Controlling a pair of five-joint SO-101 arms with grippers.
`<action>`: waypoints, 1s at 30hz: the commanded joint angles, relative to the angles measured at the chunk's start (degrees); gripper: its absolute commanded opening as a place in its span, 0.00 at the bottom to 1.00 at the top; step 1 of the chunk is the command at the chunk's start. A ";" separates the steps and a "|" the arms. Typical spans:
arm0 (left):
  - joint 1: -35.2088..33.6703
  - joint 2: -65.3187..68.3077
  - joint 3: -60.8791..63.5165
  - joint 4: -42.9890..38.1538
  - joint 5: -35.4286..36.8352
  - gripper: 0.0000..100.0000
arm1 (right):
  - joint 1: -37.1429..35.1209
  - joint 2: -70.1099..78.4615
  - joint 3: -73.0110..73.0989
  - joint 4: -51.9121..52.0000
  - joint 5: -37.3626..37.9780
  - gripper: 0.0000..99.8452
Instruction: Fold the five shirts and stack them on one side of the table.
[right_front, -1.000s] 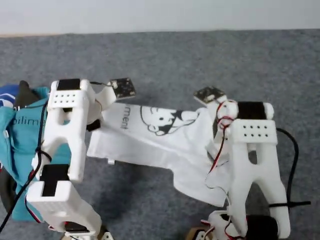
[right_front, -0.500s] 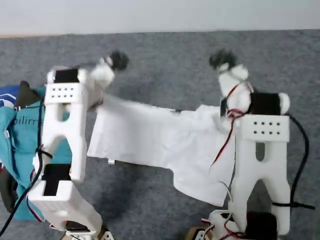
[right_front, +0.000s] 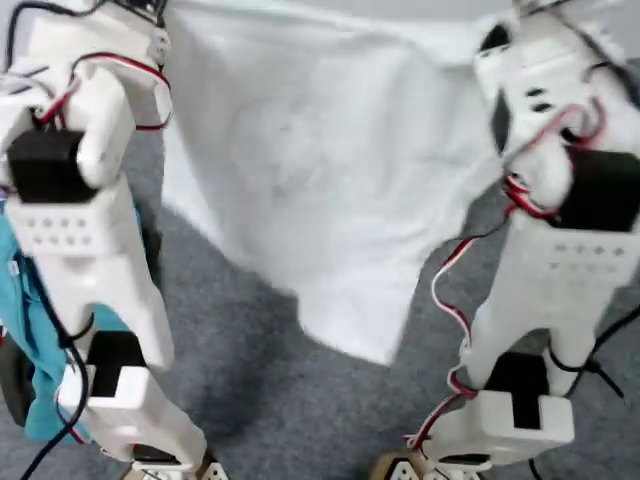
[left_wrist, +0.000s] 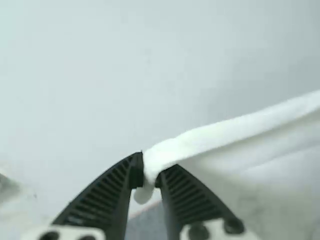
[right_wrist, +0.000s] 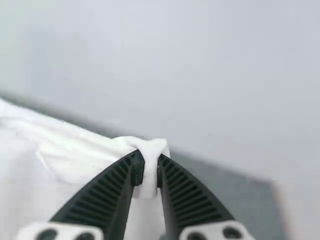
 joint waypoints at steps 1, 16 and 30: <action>1.32 -2.81 -8.48 5.80 -4.40 0.01 | 3.91 0.04 -11.16 -0.84 3.60 0.01; -1.14 -10.81 -24.48 18.55 -12.66 0.01 | 13.85 -16.84 -17.58 2.42 11.08 0.01; -1.14 -19.78 -17.36 18.55 -12.57 0.01 | 20.35 -21.93 -12.48 6.81 13.80 0.01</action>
